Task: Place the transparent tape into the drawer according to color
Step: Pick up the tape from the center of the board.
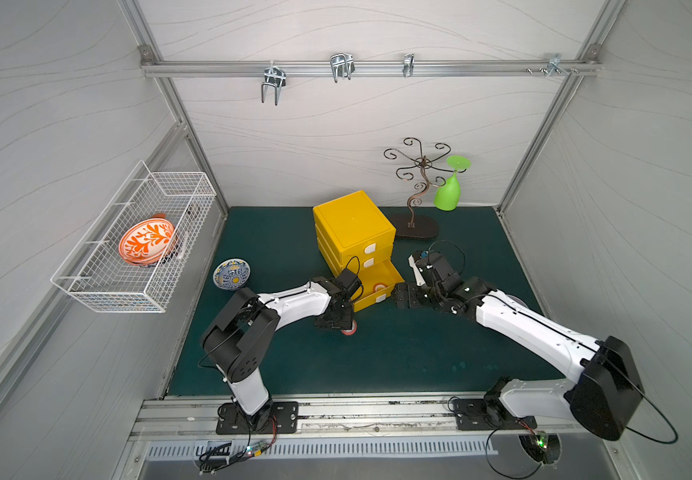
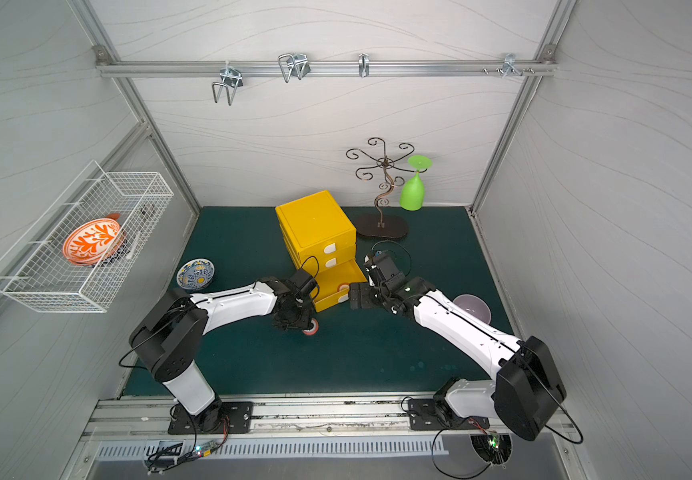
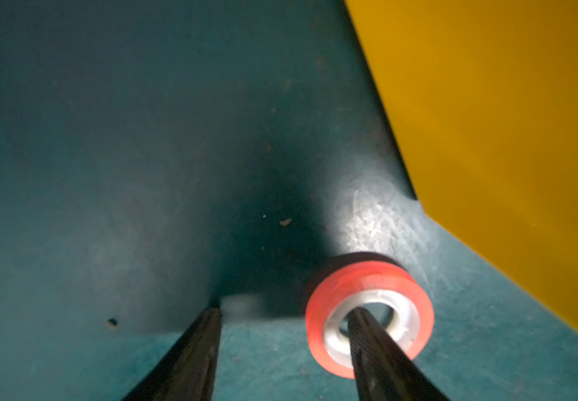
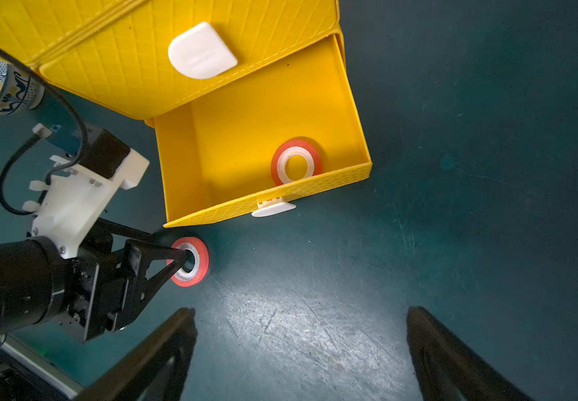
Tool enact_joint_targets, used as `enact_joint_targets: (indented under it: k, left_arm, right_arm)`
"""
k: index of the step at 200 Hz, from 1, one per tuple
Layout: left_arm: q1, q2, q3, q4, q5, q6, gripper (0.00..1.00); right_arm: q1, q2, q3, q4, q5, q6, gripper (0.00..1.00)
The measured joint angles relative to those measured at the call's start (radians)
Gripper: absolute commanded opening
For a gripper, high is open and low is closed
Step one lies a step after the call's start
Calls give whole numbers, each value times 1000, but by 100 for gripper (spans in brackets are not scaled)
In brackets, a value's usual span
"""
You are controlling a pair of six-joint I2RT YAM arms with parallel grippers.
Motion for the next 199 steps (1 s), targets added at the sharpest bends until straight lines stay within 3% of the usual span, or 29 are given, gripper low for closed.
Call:
enact_joint_targets:
  k: [56,110,199]
  left_arm:
    - [-2,28,31,-38,-17,24,39]
    - [-5,32,38,-40,-16,26,0]
    - [-9,-26,-18,-10,-27,9,0]
  right_arm:
    - [0,-18,0,-4,-1,2,99]
    - [0,-31,-14,-8,-8,4,99]
    - [-52,-79,-90,-7,-53,29,99]
